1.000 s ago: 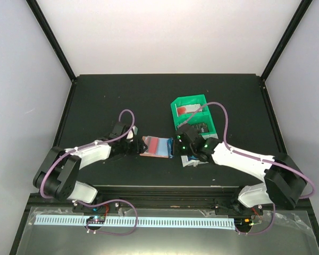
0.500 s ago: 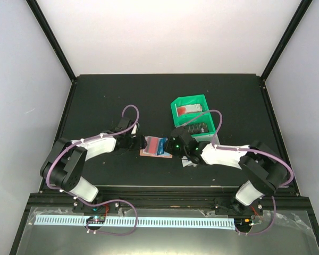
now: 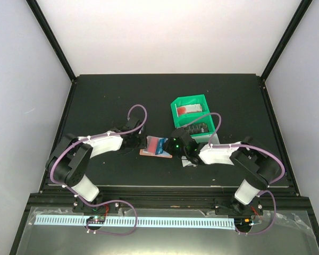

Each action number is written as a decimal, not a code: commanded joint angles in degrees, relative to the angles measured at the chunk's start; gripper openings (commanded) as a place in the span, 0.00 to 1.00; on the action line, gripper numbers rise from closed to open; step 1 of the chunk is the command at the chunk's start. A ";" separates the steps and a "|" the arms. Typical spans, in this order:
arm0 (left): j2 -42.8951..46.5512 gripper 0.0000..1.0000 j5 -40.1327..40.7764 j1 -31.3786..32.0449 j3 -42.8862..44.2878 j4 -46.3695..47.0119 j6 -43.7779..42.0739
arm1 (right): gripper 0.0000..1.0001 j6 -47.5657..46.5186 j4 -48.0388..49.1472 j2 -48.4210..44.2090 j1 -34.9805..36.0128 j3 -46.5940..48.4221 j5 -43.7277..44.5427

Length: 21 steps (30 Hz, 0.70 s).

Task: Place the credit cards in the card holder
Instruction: Insert the credit card into the card holder.

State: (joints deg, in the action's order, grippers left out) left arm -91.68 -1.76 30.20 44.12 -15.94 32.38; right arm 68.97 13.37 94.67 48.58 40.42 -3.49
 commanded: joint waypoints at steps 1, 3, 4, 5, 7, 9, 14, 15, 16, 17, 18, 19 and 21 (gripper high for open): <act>-4.30 0.30 4.25 0.54 -2.45 -6.90 0.05 | 0.01 0.44 3.60 1.11 -0.61 0.14 -0.51; -4.38 0.29 4.43 0.54 -2.39 -6.92 -0.11 | 0.01 0.63 4.59 0.88 -0.68 -0.41 -1.19; -4.34 0.28 4.40 0.57 -2.37 -6.91 -0.07 | 0.01 0.72 4.87 0.54 -0.73 -0.63 -1.21; -4.35 0.27 4.40 0.62 -2.25 -7.03 -0.12 | 0.01 0.66 5.25 0.14 -0.74 -0.95 -1.22; -4.15 0.26 4.32 0.65 -2.27 -7.00 -0.13 | 0.01 0.68 6.30 -0.74 -0.78 -1.65 -1.29; -3.89 0.25 4.38 0.65 -2.44 -7.03 -0.02 | 0.01 0.79 6.45 -1.29 -0.79 -2.00 -1.19; -2.78 0.26 4.14 0.65 -3.47 -7.06 0.30 | 0.01 1.65 6.43 -0.59 -0.76 -2.02 -1.11; -2.32 0.27 4.06 0.60 -3.77 -7.01 0.38 | 0.01 2.33 6.40 -0.36 -0.73 -2.08 -1.10; -1.90 0.27 4.02 0.63 -4.08 -6.90 0.48 | 0.01 2.89 6.71 -0.17 -0.78 -2.40 -1.04; -1.54 0.28 3.84 0.61 -4.39 -6.85 0.57 | 0.01 3.55 6.97 -0.11 -0.77 -2.76 -0.89; -1.17 0.28 3.87 0.64 -4.59 -6.98 0.58 | 0.01 4.20 7.25 -0.37 -0.74 -3.32 -0.60; -0.78 0.29 3.89 0.63 -4.78 -7.17 0.65 | 0.01 4.61 7.50 -1.09 -0.76 -3.98 -0.03; -0.04 0.31 3.88 0.65 -5.36 -7.26 0.79 | 0.01 5.08 7.02 -2.57 -0.80 -4.88 1.47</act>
State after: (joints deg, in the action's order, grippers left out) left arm -90.70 -0.14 30.79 42.63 -14.02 33.15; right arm 71.90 19.11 94.80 48.07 37.67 -4.99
